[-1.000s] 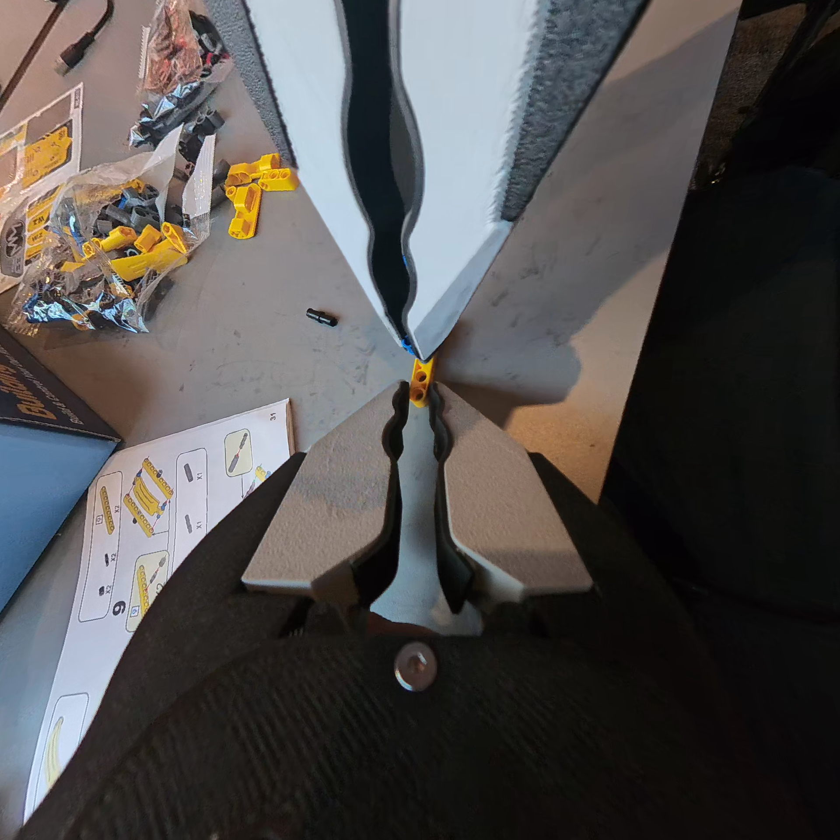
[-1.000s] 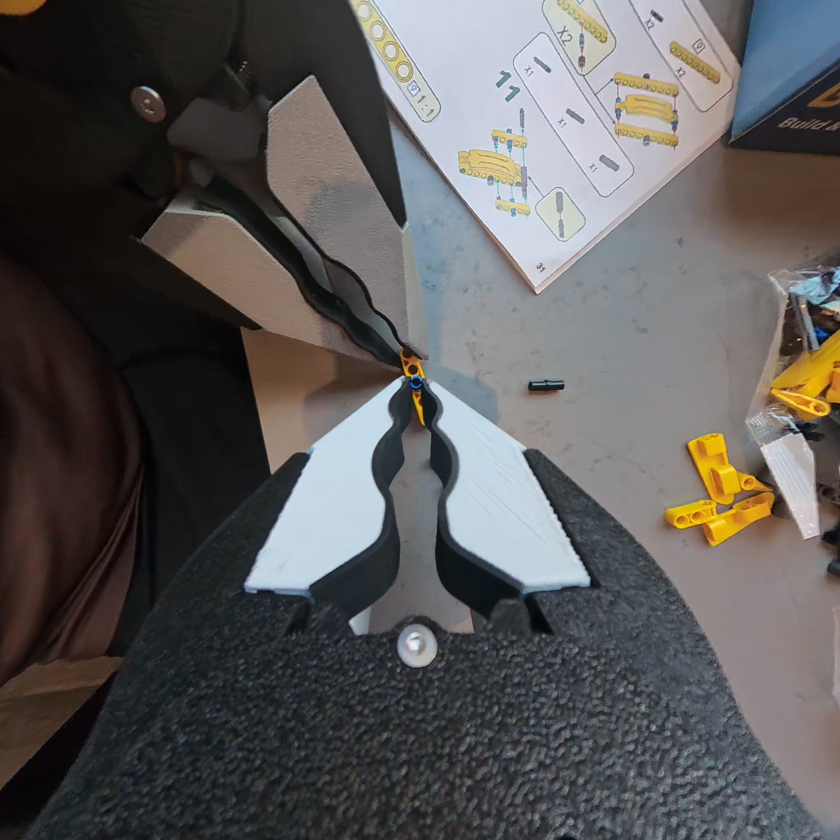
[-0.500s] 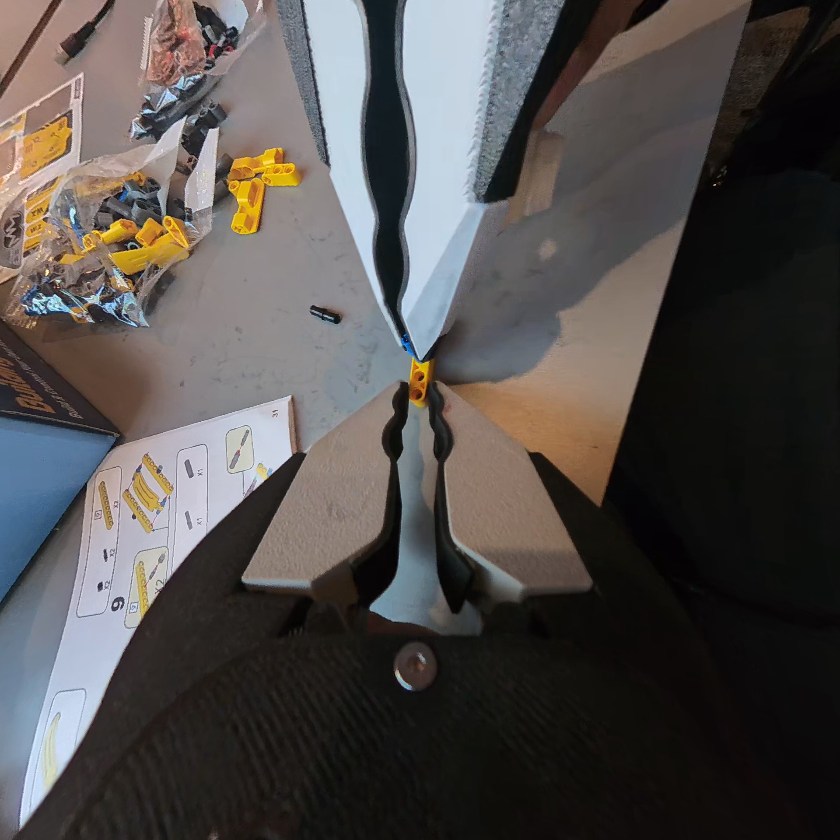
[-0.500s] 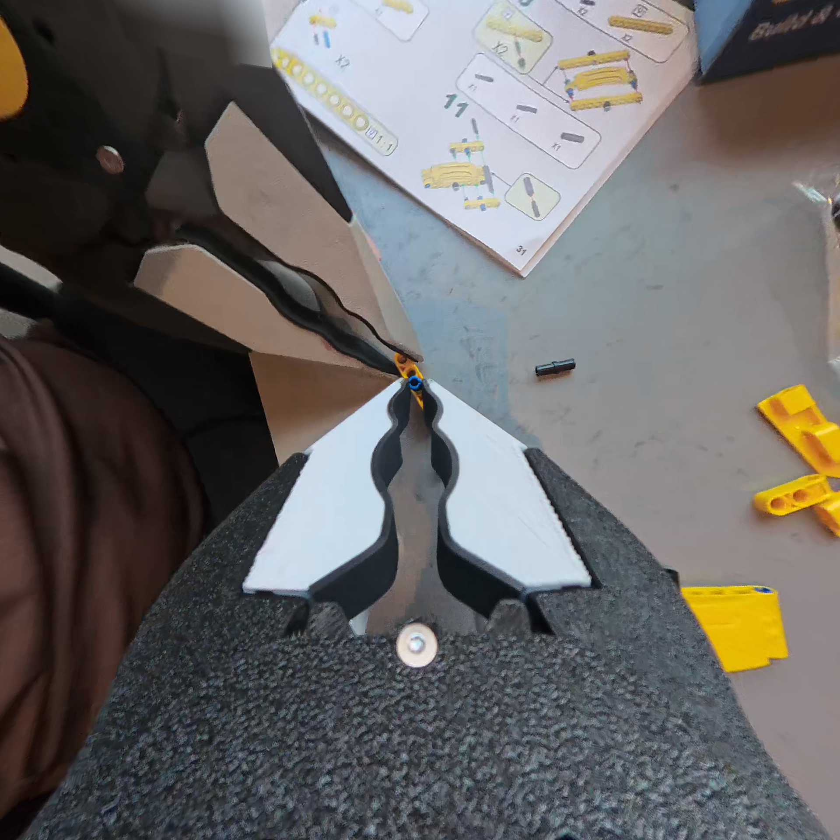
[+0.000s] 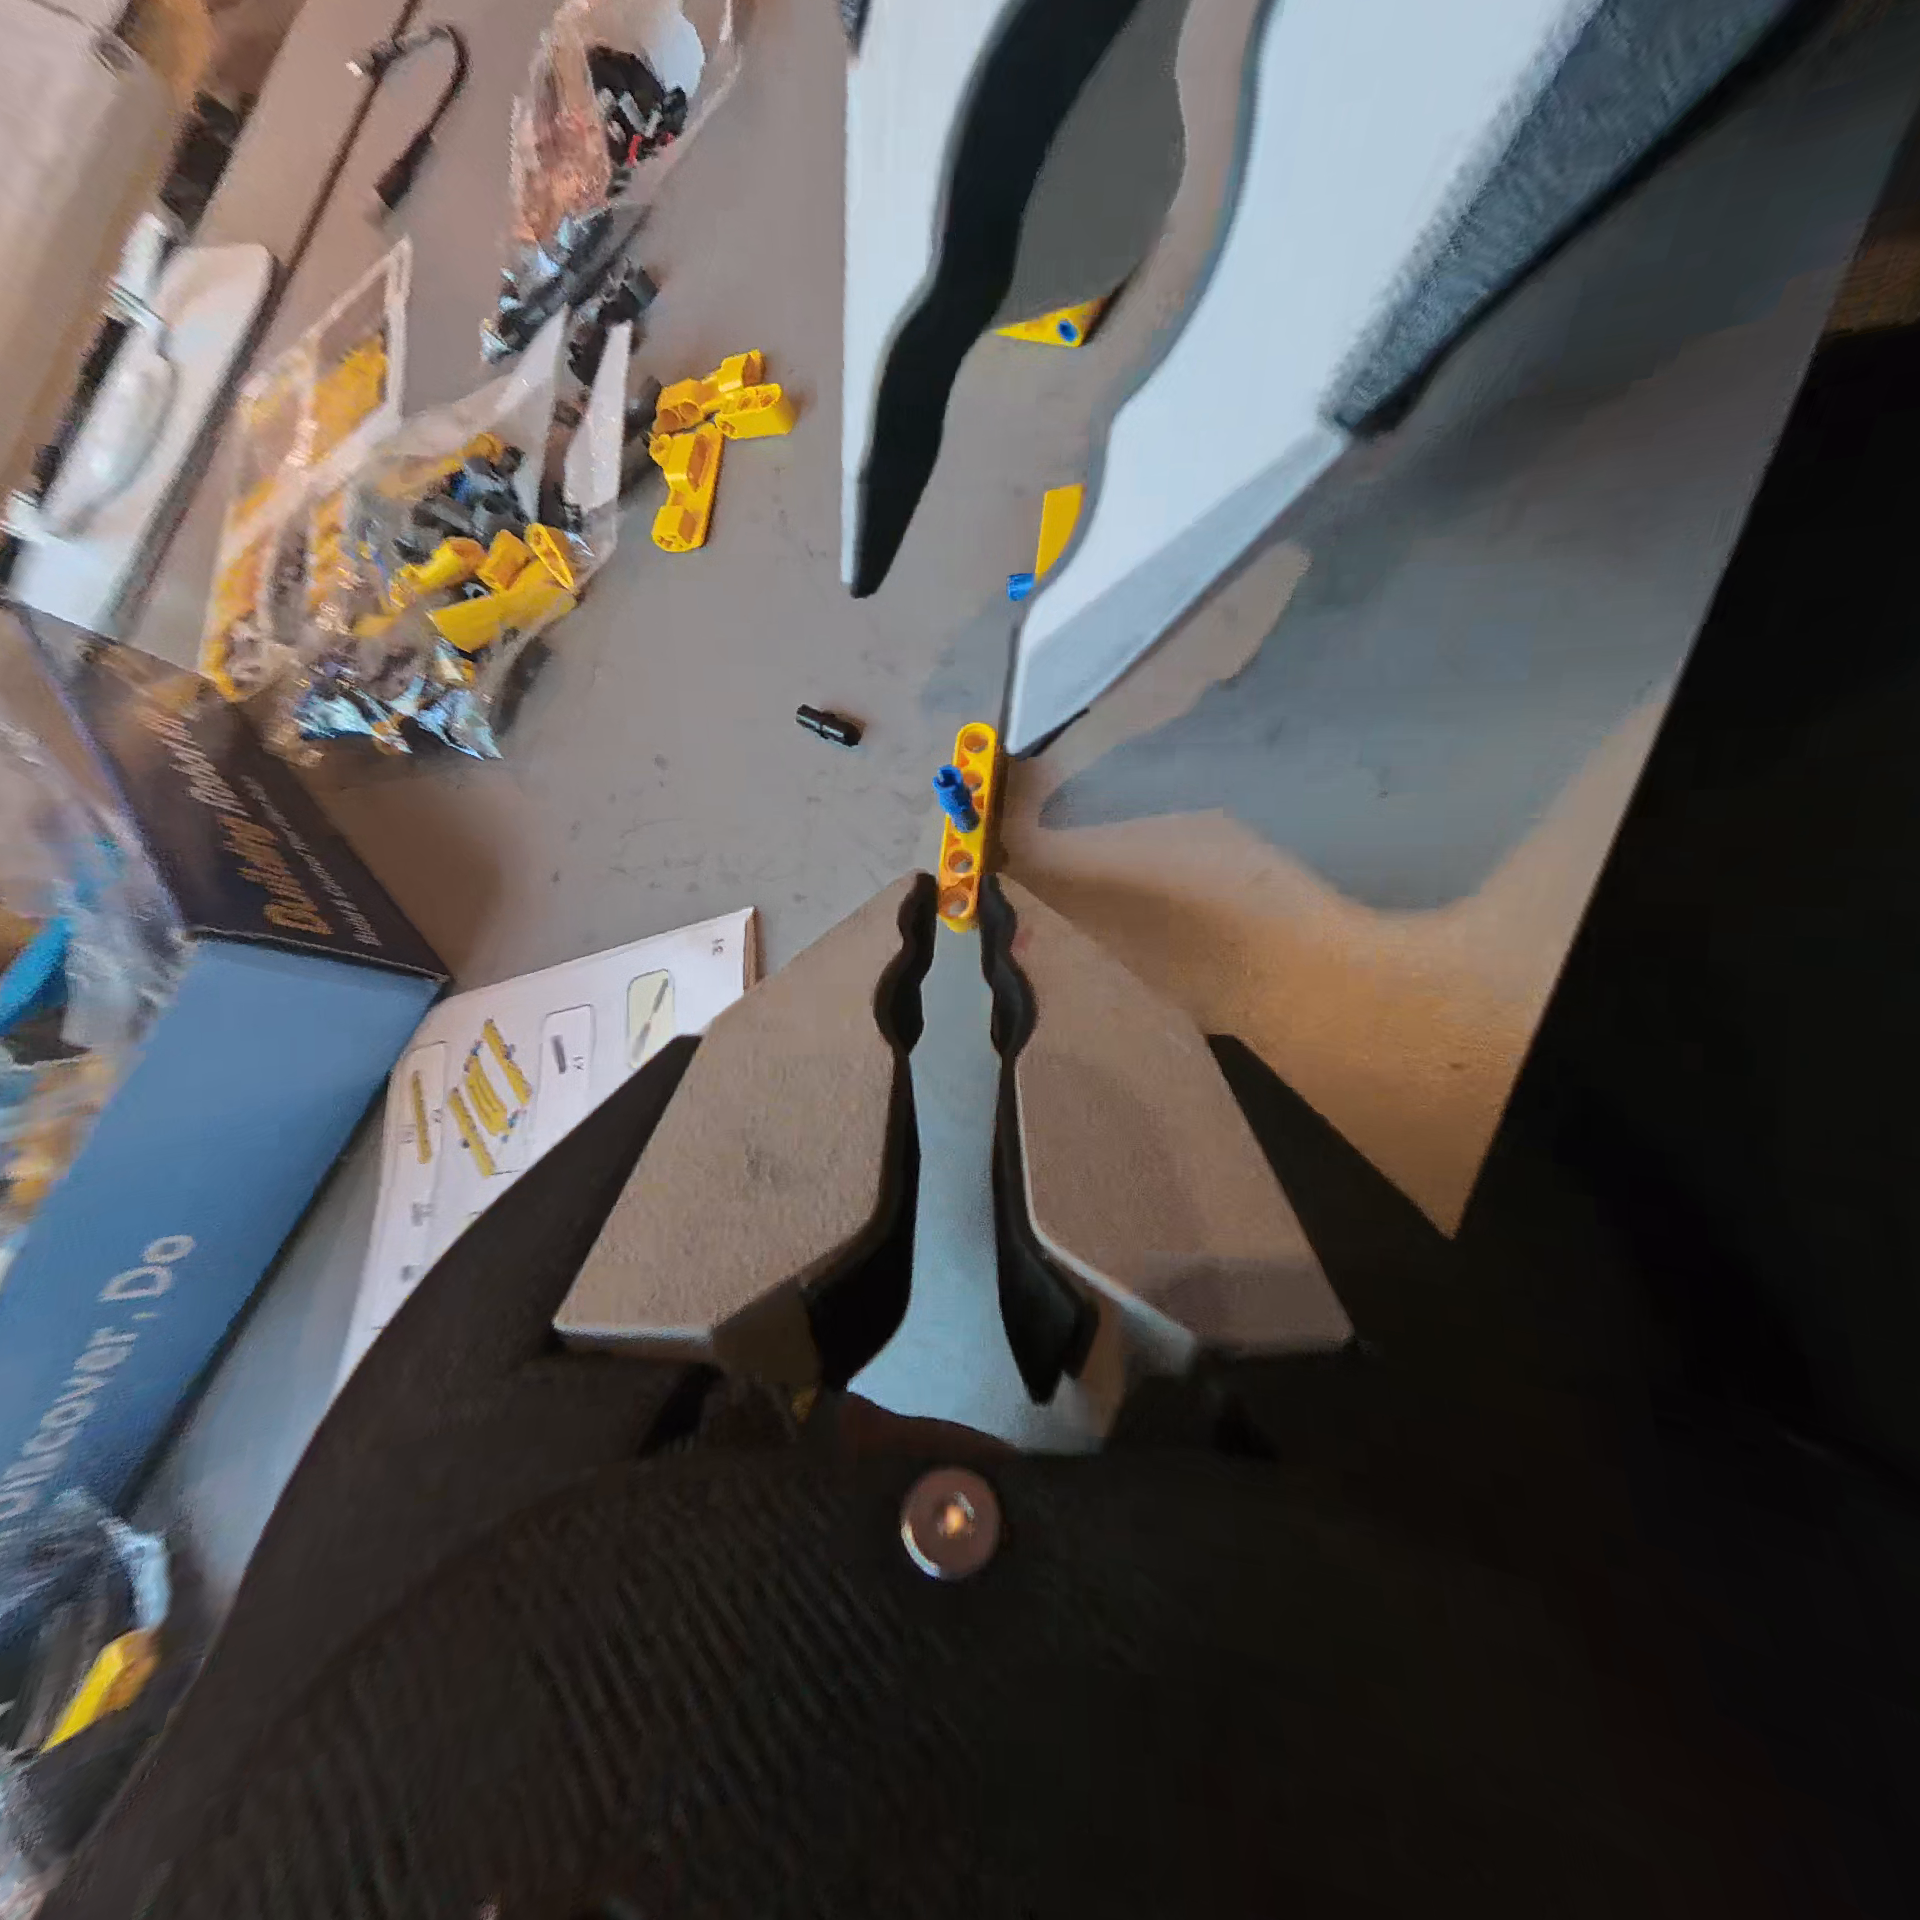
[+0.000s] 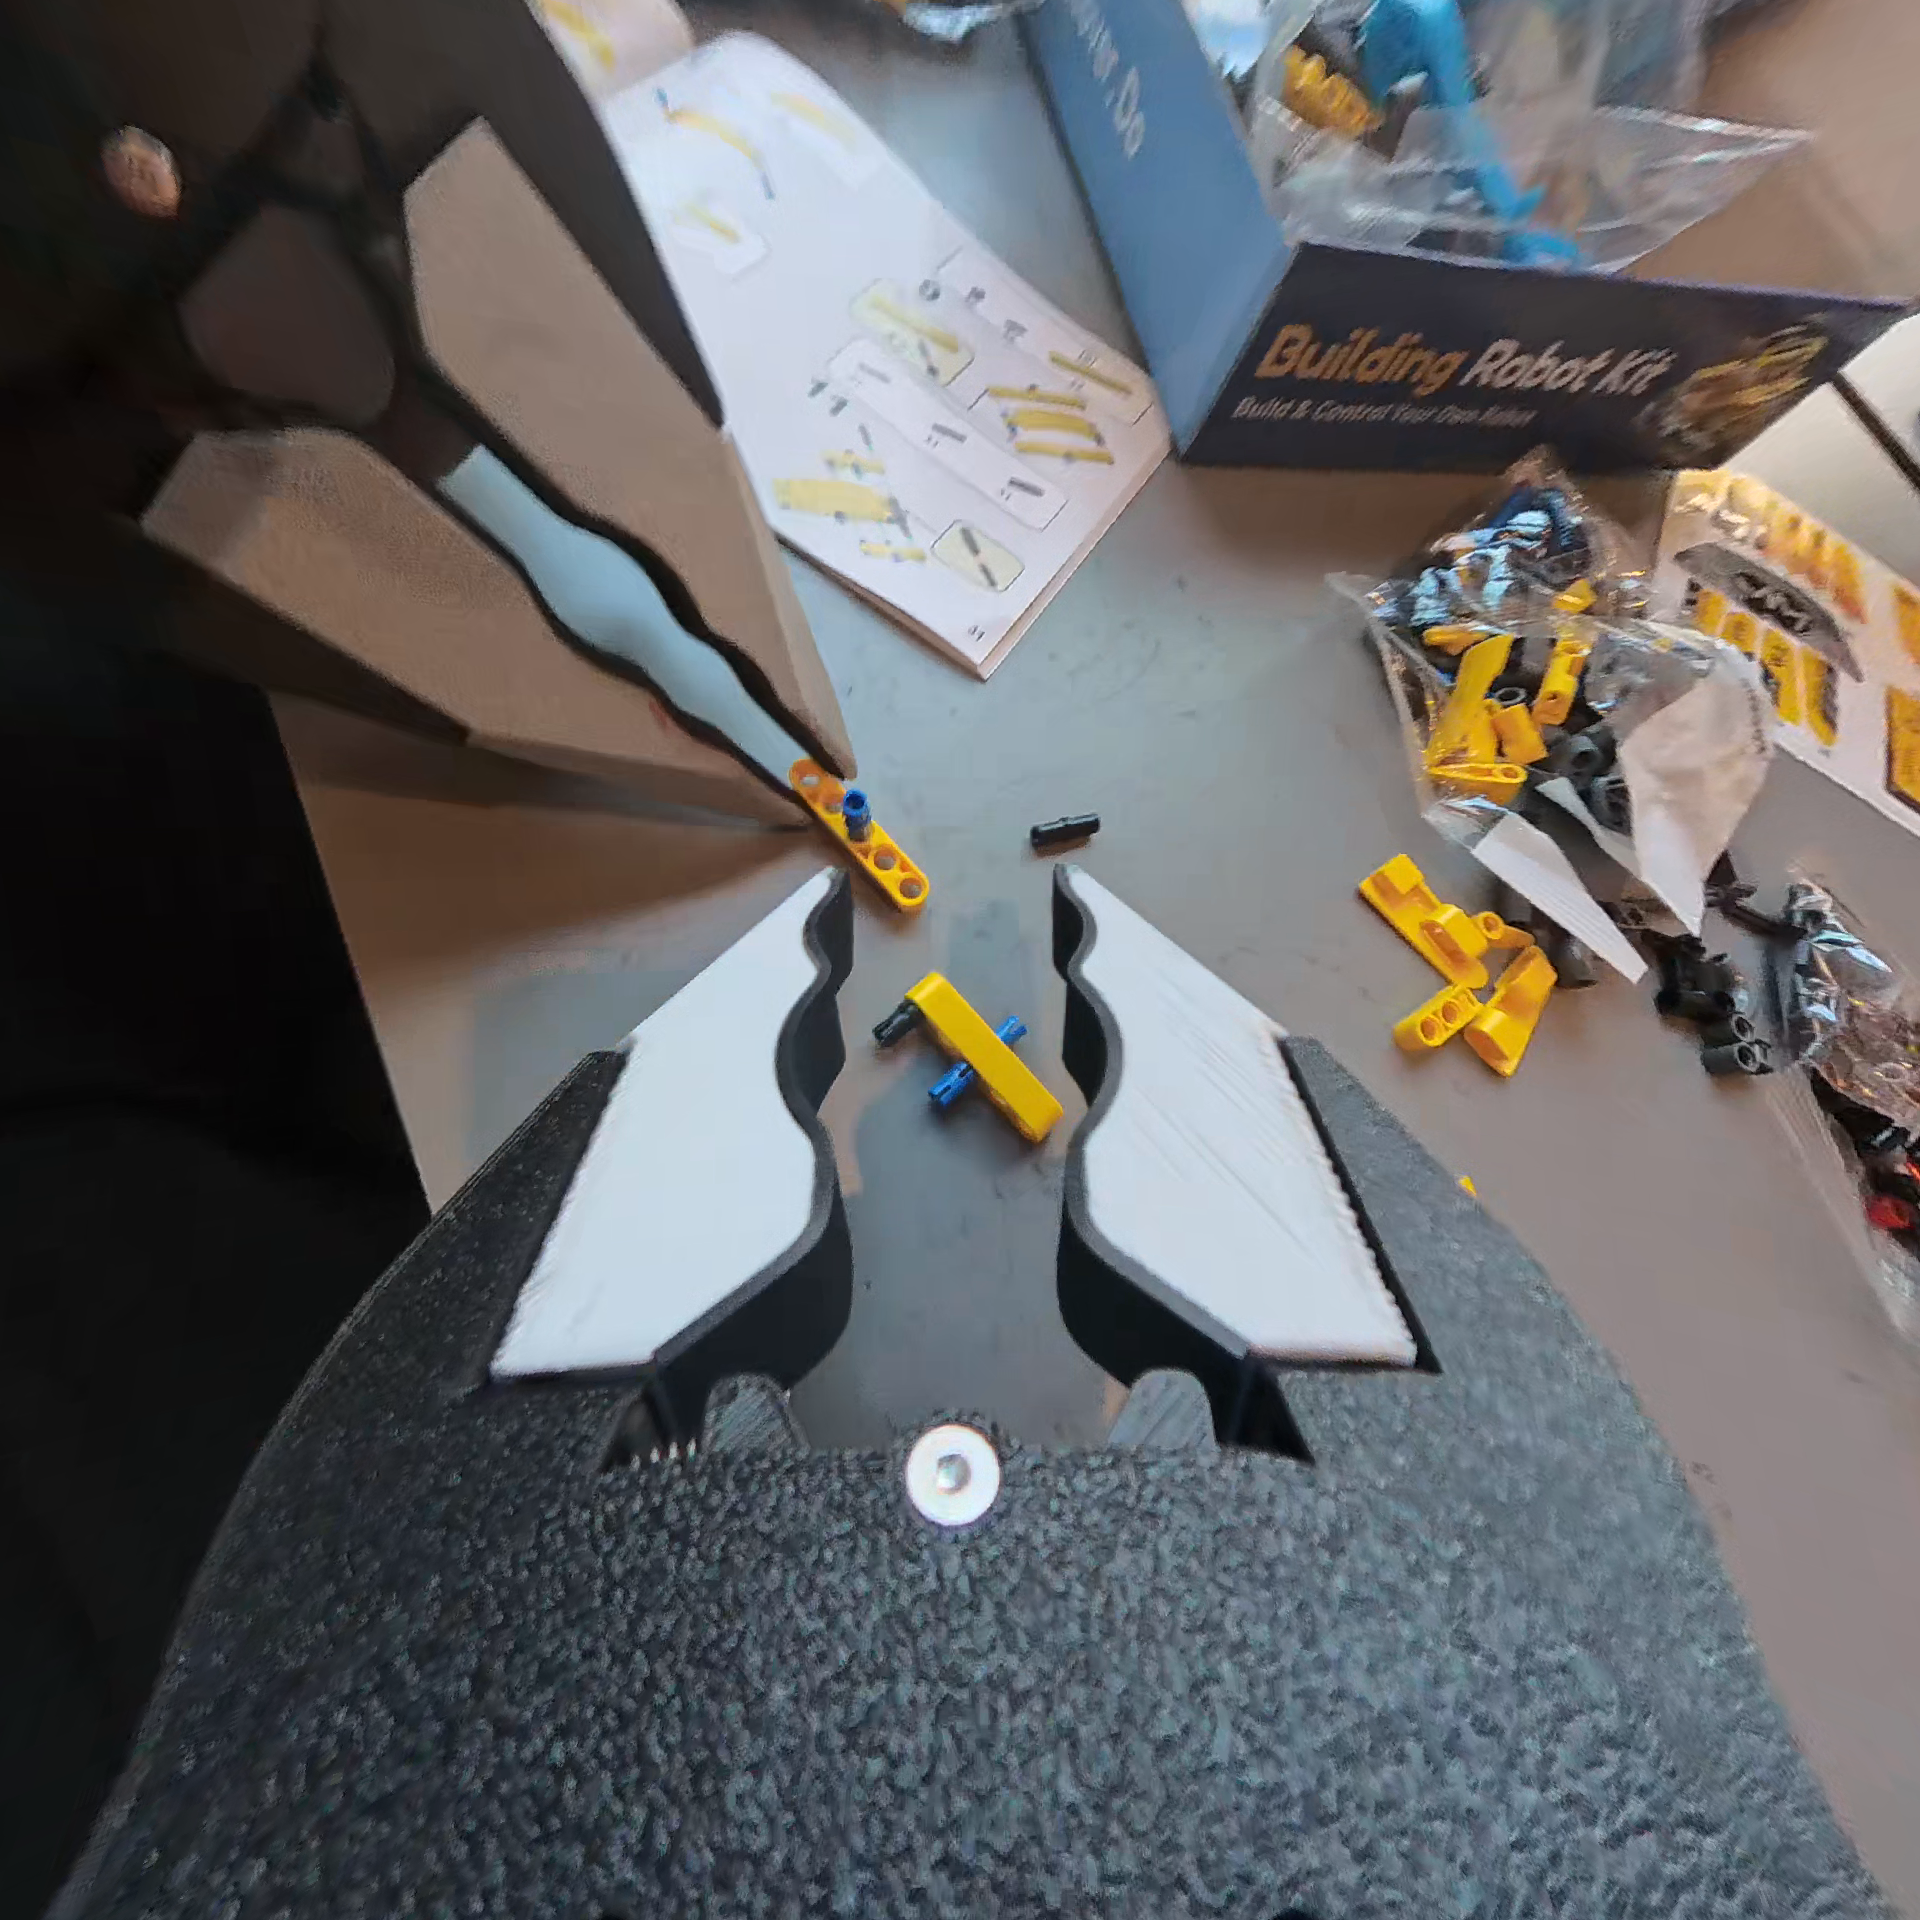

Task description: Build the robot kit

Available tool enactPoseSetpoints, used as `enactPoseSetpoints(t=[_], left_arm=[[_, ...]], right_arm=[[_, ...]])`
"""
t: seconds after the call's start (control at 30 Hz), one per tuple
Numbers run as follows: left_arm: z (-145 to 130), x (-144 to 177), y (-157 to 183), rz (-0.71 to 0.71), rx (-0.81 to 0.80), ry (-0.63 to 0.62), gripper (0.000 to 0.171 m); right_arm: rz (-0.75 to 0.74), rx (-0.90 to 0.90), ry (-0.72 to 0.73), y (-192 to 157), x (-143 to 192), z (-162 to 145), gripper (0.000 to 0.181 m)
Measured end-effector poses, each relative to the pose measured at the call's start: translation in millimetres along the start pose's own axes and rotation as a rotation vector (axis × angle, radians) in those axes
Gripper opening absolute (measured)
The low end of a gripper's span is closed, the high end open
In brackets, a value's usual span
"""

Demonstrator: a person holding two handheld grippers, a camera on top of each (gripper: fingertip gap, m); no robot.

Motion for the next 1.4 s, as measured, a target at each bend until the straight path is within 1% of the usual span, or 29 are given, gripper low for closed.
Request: enactPoseSetpoints(t=[0.07,0.13,0.3,0.4,0.5,0.57,0.63,0.77,0.93,1.03,1.23,1.33,1.4], left_arm=[[2,-1,5,0.089,-0.115,0.001,0.005],[4,-2,9,0.168,-0.223,0.012,0.005],[7,-4,14,0.307,-0.403,0.057,0.006],[9,-2,13,0.363,-0.456,0.086,0.006],[5,-7,16,0.349,-0.486,0.042,0.006],[5,-8,15,0.357,-0.489,0.035,0.006],[5,-8,13,0.344,-0.459,0.031,0.006],[3,-6,7,0.289,-0.346,0.009,0.005],[-3,0,-1,0.121,-0.077,-0.031,0.005],[-6,2,-7,0.056,0.056,-0.043,0.005],[-9,5,-12,-0.006,0.185,-0.045,0.005],[-11,6,-14,-0.060,0.271,-0.042,0.005],[-11,7,-14,-0.090,0.315,-0.037,0.008]], right_arm=[[-0.017,-0.022,0.044,2,4,2,0.039],[0.000,-0.040,0.075,3,8,4,0.041],[0.033,-0.147,0.157,10,17,5,0.041],[0.053,-0.216,0.208,16,22,7,0.041],[0.056,-0.229,0.236,19,24,7,0.036],[0.063,-0.226,0.231,18,24,7,0.036],[0.069,-0.216,0.220,17,22,6,0.036],[0.065,-0.213,0.202,17,19,4,0.036],[0.081,-0.254,0.188,23,16,2,0.036],[0.077,-0.265,0.183,26,15,1,0.036],[0.093,-0.282,0.158,27,12,0,0.036],[0.112,-0.293,0.139,30,9,-2,0.029],[0.099,-0.293,0.120,36,6,-4,0.026]])
Point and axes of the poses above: each gripper's, where its closed fingertips meet, x back along the fingers, z out of its top, y = z × x across the jaws, the point moved 6 cm from there along x, back along the fingers, and after that the axes turned 6 degrees about y, right-handed, at the moved point
